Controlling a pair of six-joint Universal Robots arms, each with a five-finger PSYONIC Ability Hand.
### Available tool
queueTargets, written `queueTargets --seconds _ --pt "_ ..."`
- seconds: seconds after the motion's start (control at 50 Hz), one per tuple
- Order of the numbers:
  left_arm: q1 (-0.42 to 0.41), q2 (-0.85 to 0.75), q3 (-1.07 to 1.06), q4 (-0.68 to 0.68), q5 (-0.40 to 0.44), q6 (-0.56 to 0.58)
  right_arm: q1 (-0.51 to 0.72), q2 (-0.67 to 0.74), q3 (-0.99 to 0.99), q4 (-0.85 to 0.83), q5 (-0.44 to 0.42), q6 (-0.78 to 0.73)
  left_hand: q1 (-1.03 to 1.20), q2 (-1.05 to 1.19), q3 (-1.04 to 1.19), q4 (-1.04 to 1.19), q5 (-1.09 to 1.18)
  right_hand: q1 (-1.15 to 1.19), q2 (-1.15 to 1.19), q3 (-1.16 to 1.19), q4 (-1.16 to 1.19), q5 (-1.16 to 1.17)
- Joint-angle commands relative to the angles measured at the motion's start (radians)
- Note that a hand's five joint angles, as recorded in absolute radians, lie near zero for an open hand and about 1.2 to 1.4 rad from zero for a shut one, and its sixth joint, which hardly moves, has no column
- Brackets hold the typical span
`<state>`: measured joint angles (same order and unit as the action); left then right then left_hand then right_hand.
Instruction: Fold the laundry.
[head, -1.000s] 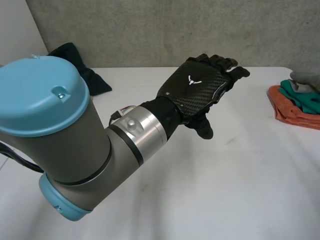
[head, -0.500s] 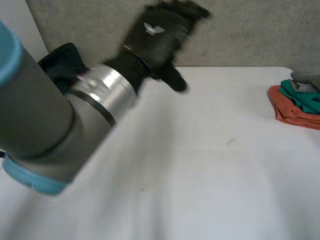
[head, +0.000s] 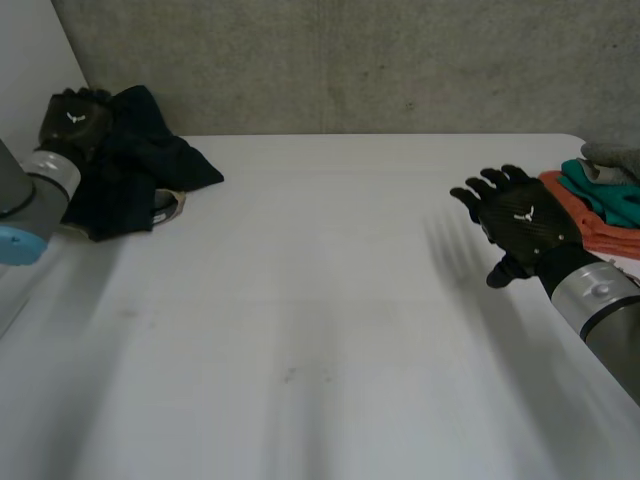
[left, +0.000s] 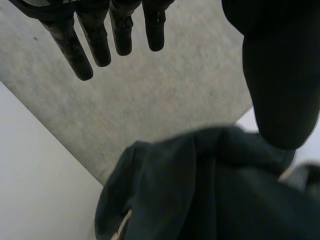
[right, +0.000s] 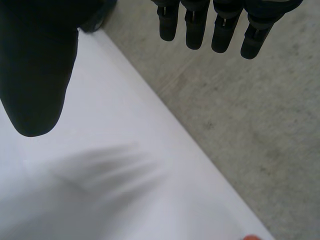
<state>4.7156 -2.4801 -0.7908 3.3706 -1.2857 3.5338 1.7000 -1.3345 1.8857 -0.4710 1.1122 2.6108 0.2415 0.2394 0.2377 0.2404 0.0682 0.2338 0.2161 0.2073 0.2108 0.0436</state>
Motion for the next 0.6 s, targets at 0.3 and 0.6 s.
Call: queueTargets --seconds 0.3,0.6 --pt "-0.069 -0.122 0.216 -0.002 -0.144 0.008 -0.014 0.011 0.018 0.006 0.02 -0.024 1.155 1.157 1.159 1.156 1.153 -0.059 -0.042 -0.033 -0.036 -0.044" --pt "-0.299 0.636 -0.237 0.021 -0.136 -0.239 -0.019 -0.003 0.007 -0.001 0.103 -0.011 1.155 1.157 1.159 1.156 1.153 -0.059 -0.042 -0.033 -0.036 -0.044"
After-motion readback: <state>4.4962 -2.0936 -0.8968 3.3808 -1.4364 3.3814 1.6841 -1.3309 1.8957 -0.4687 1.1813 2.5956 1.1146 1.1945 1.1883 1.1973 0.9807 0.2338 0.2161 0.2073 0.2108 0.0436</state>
